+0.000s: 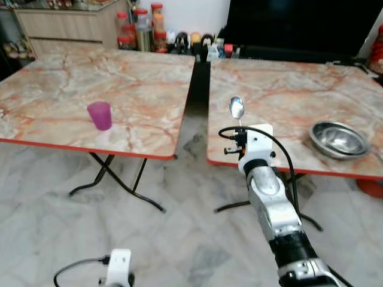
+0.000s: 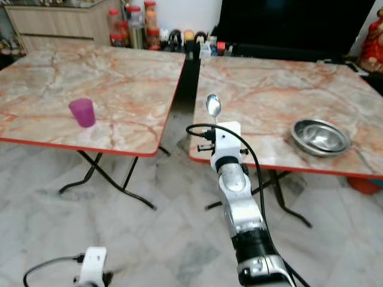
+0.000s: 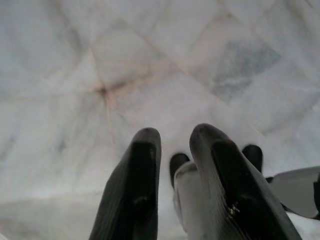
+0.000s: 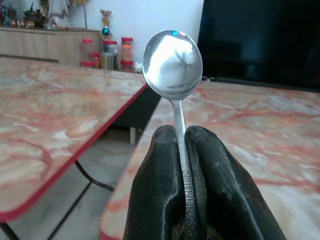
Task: Setting the table
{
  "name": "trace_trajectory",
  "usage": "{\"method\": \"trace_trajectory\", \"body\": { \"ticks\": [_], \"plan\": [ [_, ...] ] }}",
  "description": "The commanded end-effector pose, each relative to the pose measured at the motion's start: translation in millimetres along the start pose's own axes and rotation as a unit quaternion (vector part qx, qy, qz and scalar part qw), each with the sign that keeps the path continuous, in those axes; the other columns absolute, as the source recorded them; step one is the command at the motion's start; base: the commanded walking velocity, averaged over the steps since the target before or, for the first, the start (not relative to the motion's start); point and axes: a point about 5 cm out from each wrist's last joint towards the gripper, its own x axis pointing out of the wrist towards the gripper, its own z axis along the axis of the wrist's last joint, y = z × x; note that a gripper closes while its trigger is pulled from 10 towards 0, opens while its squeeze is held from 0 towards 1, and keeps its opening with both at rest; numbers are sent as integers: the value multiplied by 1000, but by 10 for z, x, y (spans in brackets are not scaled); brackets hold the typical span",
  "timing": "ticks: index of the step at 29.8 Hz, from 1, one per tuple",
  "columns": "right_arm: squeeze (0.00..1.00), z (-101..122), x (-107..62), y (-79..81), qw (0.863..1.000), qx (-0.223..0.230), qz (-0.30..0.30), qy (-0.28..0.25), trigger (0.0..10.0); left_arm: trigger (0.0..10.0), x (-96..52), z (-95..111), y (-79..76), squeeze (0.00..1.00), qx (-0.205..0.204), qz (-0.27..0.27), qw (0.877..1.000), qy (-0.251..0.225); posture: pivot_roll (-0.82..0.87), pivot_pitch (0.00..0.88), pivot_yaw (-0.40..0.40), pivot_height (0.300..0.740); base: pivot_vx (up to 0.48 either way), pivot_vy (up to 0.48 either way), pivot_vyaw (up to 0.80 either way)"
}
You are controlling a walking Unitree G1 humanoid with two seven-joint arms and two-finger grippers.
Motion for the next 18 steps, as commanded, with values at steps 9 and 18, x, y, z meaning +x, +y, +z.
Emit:
{"method": "trace_trajectory", "body": {
  "ticks": [9,18],
  "plan": [
    [0,7,-35,74,1000,4,11,3,10000,10000,2,16,43,0,1,13,1000,-1,38,0,-50,740,0,-270,0],
    [0,-1,-51,119,1000,6,16,5,10000,10000,-1,40,55,0,-17,11,1000,-17,38,0,-50,740,0,0,0]
  ]
}}
